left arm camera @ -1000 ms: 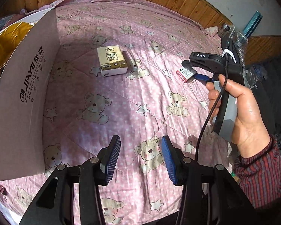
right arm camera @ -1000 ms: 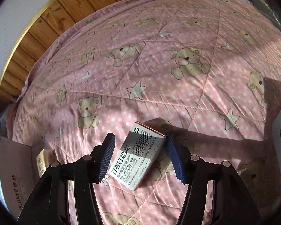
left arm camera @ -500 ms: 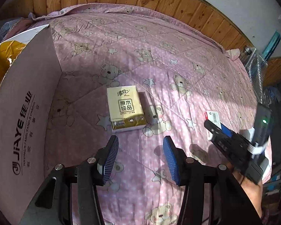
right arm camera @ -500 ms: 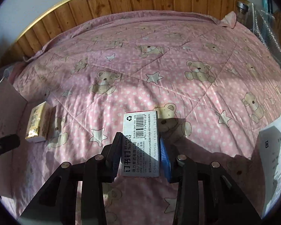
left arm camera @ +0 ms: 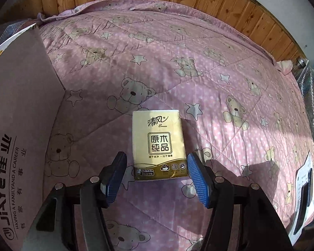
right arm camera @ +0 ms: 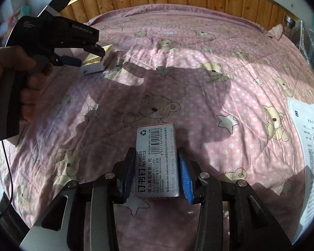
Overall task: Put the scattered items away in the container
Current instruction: 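Grasp the red-and-white staples box with the right tool while the left tool grasps the tissue pack, then carry the tissue pack and staples box with both tools over the box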
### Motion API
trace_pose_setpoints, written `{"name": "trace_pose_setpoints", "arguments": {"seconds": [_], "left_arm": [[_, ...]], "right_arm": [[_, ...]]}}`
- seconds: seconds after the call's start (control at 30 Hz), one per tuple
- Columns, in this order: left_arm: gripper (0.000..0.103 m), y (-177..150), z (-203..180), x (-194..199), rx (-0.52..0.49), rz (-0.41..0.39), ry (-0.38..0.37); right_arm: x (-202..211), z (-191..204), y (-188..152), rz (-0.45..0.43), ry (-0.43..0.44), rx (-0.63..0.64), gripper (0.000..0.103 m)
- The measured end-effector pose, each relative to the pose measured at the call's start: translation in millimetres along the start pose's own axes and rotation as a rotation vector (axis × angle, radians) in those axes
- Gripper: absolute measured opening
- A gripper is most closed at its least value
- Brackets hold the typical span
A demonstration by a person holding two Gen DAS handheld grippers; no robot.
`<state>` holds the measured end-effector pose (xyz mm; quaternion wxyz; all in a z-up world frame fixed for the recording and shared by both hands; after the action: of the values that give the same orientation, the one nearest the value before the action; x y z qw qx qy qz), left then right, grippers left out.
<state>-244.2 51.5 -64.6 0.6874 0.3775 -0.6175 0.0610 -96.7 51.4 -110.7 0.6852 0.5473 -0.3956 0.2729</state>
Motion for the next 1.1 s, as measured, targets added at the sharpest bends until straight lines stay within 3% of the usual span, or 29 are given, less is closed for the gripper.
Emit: {"name": "trace_pose_setpoints", "arguments": {"seconds": [0.17, 0.23, 0.27, 0.37, 0.43, 0.5, 0.73, 0.87, 0.97, 1.1], "left_arm": [[0.063, 10, -8, -20, -0.024, 0.033, -0.008], [0.062, 11, -11, -30, -0.045, 0.031, 0.027], [0.052, 12, -12, -29, -0.066, 0.007, 0.026], [0.052, 4, -15, -23, -0.126, 0.004, 0.043], [0.052, -9, -13, -11, -0.148, 0.011, 0.034], [0.052, -31, -7, 6, -0.150, 0.023, 0.038], [0.056, -132, 20, 48, -0.095, 0.113, 0.057], [0.066, -142, 16, 45, -0.126, 0.046, 0.055], [0.052, -143, 7, 44, -0.192, 0.010, 0.094], [0.052, -149, 4, 56, -0.211, 0.021, 0.085]], "right_arm": [[0, 4, -1, -0.018, -0.001, 0.008, 0.054], [0, 2, -1, -0.020, 0.008, 0.003, 0.054], [0, 0, -1, -0.021, 0.020, -0.009, 0.054], [3, -10, 1, -0.023, 0.040, -0.066, 0.054], [5, -16, 0, -0.019, 0.037, -0.094, 0.054], [8, -18, -1, -0.014, 0.030, -0.083, 0.040], [13, -22, -5, -0.039, 0.019, -0.057, 0.045], [7, -24, -2, -0.042, 0.001, -0.054, 0.042], [11, -22, -4, -0.044, -0.008, -0.048, 0.039], [33, -11, -8, -0.067, 0.024, -0.040, 0.039]]}}
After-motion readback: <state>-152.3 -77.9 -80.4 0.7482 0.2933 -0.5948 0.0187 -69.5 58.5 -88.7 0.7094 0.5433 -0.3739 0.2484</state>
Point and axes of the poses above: each gripper's, at about its wrist camera, not at the fingertips, and x roughly against the way its jaws point, z to its left, y to its top, the point moved 3 cm from there along -x, roughly the way its jaws point, and after that the axes turned 2 degrees about z, right-handed, at the moved point
